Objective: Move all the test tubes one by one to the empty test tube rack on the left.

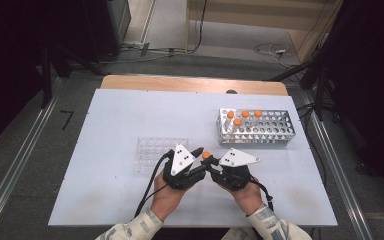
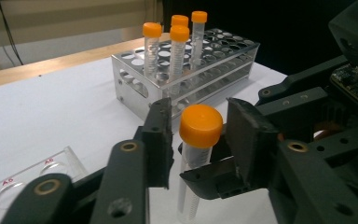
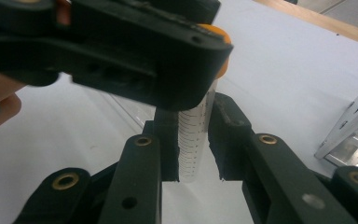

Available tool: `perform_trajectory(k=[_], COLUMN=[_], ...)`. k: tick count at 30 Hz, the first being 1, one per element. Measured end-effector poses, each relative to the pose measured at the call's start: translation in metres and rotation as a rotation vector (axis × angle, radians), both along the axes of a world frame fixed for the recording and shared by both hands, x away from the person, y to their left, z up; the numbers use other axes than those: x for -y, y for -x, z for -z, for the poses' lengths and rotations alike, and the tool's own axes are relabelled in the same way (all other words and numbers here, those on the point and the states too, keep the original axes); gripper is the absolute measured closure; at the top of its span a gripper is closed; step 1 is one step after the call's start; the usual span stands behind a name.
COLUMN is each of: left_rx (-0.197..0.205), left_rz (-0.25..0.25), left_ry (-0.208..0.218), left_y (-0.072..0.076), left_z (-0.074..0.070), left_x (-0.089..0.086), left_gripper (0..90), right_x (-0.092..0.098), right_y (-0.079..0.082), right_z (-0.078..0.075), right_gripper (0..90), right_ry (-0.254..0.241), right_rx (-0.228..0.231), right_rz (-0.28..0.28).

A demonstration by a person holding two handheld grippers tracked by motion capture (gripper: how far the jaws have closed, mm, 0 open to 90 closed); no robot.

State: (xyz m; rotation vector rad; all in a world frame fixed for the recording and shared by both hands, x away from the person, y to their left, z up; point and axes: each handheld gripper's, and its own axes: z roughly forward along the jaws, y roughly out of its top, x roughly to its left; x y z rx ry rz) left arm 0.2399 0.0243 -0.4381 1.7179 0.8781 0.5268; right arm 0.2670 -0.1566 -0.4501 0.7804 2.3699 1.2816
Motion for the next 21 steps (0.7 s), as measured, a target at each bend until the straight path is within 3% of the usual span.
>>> perform_trajectory(k=[3, 12, 14, 15, 16, 17, 18, 21], left_rx=[0.002, 0.012, 0.018, 0.018, 0.017, 0.018, 0.020, 0.023], left_rz=[-0.003, -0.003, -0.013, -0.013, -0.013, -0.016, -0.018, -0.026], left_ry=[-0.005, -0.002, 0.008, 0.008, 0.012, 0.018, 0.021, 0.032], left_y=[0.000, 0.000, 0.000, 0.000, 0.000, 0.000, 0.001, 0.002], left_z=[0.000, 0.000, -0.002, -0.002, -0.003, -0.005, -0.007, -0.014], left_x=[0.001, -0.001, -0.003, -0.003, -0.005, -0.007, -0.008, -0.013], left_gripper=[67.8, 69.8, 70.1, 70.2, 70.2, 70.2, 70.2, 70.2], right_x=[0.001, 0.000, 0.000, 0.000, 0.000, 0.000, 0.000, 0.002], right_y=[0.000, 0.001, 0.001, 0.001, 0.002, 0.002, 0.003, 0.003], right_z=[-0.001, -0.001, -0.002, -0.002, -0.002, -0.002, -0.003, -0.004], right_gripper=[71.6, 70.3, 61.1, 61.1, 50.4, 50.4, 41.5, 33.6], right_ry=[-0.003, -0.011, -0.016, -0.016, -0.022, -0.022, -0.028, -0.044], right_rx=[0.001, -0.003, -0.005, -0.005, -0.006, -0.006, 0.000, -0.005], right_rz=[0.000, -0.006, -0.015, -0.015, -0.017, -0.017, -0.008, 0.007])
